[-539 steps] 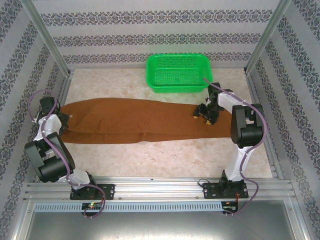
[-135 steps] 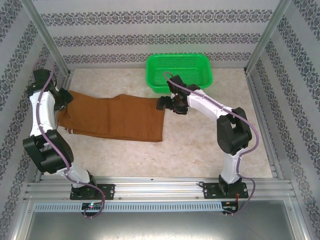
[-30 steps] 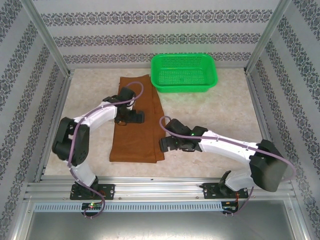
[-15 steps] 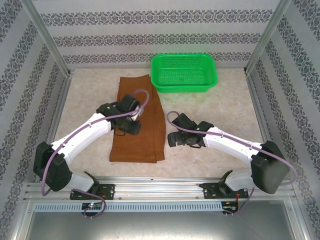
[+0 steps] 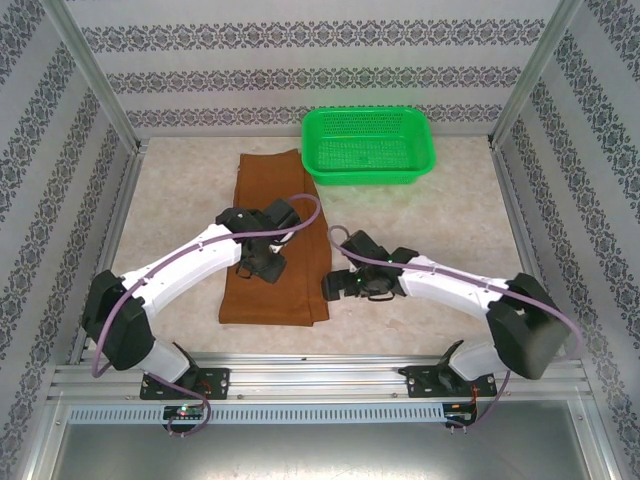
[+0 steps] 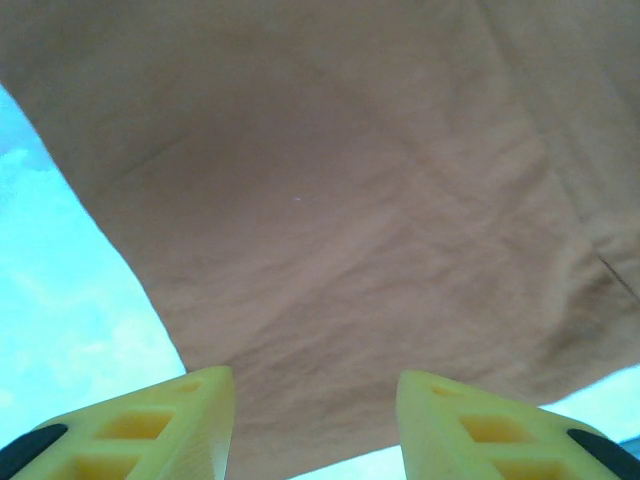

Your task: Roll up the long pants

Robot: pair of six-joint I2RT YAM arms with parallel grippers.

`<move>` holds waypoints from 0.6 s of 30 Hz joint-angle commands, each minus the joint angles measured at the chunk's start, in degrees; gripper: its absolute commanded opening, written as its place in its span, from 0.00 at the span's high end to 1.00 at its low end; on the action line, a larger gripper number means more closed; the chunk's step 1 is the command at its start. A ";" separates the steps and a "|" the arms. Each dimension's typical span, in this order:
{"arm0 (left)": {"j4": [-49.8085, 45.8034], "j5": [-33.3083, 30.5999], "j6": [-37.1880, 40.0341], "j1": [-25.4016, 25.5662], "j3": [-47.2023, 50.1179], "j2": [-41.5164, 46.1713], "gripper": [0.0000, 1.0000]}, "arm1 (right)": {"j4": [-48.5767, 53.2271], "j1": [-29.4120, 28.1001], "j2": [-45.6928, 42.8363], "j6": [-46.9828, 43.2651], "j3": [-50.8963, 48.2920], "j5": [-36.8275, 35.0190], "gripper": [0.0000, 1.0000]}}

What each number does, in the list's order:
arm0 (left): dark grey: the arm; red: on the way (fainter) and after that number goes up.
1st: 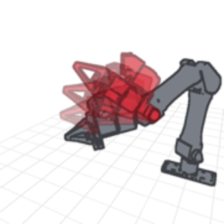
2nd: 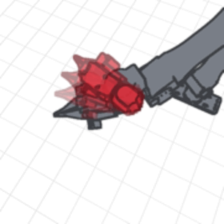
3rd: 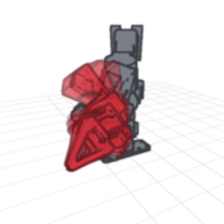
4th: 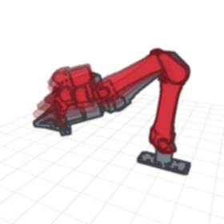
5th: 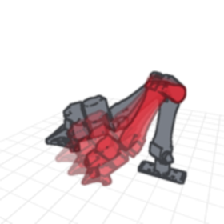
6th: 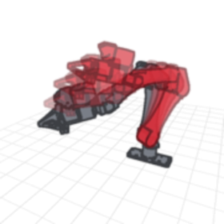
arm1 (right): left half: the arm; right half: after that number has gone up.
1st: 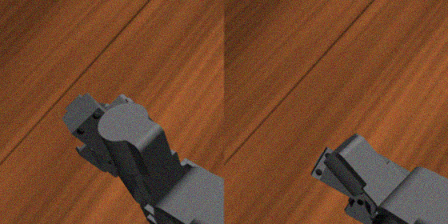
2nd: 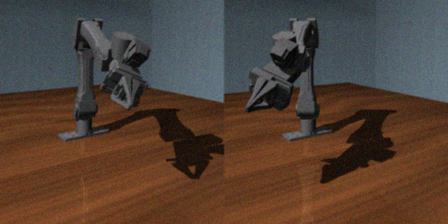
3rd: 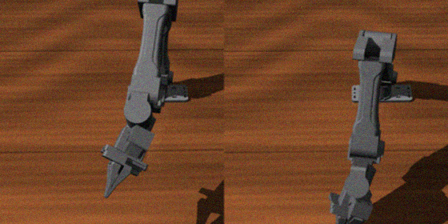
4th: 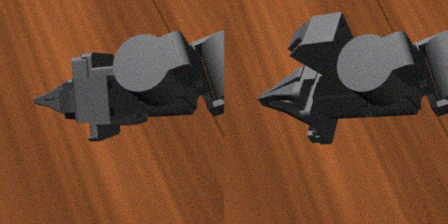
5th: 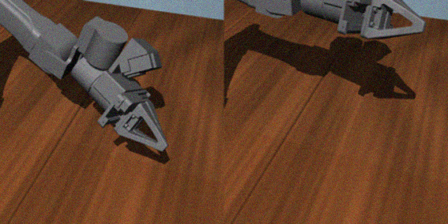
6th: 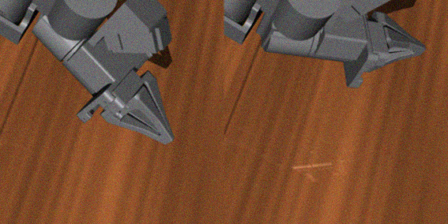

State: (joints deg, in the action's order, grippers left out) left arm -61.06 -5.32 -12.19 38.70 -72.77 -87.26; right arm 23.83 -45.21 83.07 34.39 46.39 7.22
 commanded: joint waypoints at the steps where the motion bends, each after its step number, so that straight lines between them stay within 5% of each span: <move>1: 0.88 -2.55 -2.92 -1.53 0.82 -1.57 0.54 | -4.41 -1.66 3.27 1.55 1.45 3.60 0.02; 10: 8.66 0.23 -7.03 -7.29 6.73 0.77 0.55 | -6.73 -1.55 13.87 -0.89 9.66 7.18 0.03; 12: 7.98 -0.51 -6.63 -7.86 6.77 0.91 0.55 | -7.69 -1.21 17.09 -1.12 11.48 8.78 0.11; 14: 7.46 -1.12 -6.01 -8.19 6.93 1.04 0.57 | -7.62 -0.43 20.38 -1.24 13.57 10.40 0.39; 16: 7.65 -0.89 -5.45 -8.29 7.28 1.65 0.58 | -6.24 0.62 22.88 -1.21 15.10 10.82 0.88; 17: 8.07 -0.28 -5.13 -8.28 7.66 2.11 0.58 | -5.67 1.58 23.50 -0.99 15.09 9.85 1.00; 18: 8.65 0.87 -4.50 -8.29 8.09 2.89 0.58 | -5.35 2.54 23.63 -0.97 14.61 9.20 1.00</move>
State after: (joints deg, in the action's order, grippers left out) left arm -54.30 -5.65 -17.39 31.00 -66.00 -87.00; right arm 16.99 -44.84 105.21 33.76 60.34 16.43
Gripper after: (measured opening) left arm 0.421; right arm 0.198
